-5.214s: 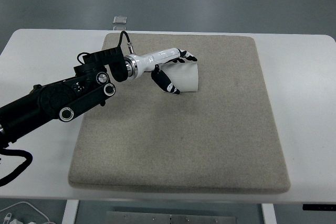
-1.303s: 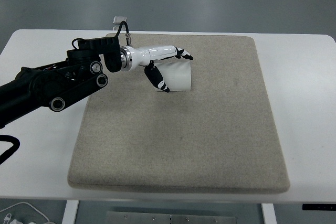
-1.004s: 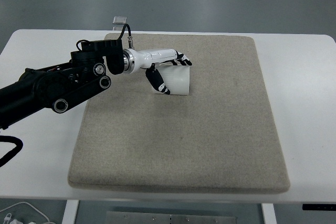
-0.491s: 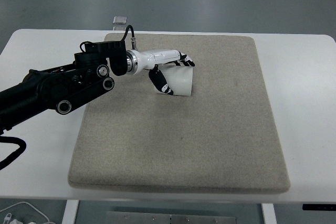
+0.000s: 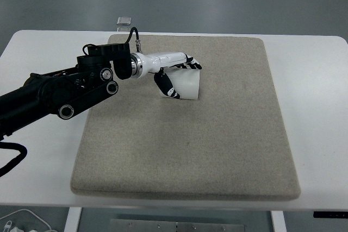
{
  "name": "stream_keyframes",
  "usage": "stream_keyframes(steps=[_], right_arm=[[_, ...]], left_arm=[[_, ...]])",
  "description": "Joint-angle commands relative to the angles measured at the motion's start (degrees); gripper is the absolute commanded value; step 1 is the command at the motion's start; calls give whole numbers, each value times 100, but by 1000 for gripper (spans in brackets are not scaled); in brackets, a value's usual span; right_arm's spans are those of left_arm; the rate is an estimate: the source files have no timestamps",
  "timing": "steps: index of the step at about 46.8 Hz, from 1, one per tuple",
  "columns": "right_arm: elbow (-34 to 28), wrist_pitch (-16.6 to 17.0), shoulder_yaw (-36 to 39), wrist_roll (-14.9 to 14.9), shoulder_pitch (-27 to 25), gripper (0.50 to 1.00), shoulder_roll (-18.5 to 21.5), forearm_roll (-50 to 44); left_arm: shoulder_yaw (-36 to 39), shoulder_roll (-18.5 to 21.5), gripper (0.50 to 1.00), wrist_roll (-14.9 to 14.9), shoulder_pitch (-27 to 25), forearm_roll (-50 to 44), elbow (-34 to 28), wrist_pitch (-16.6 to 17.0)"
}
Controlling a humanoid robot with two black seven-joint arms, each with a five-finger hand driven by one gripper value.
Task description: Upright white cup
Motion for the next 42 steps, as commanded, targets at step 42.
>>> stream_keyframes(steps=[42], right_arm=[[0, 0, 1, 0, 0, 930, 0, 1]], left_arm=[[-474, 255, 500, -1556, 404, -2478, -84, 376]])
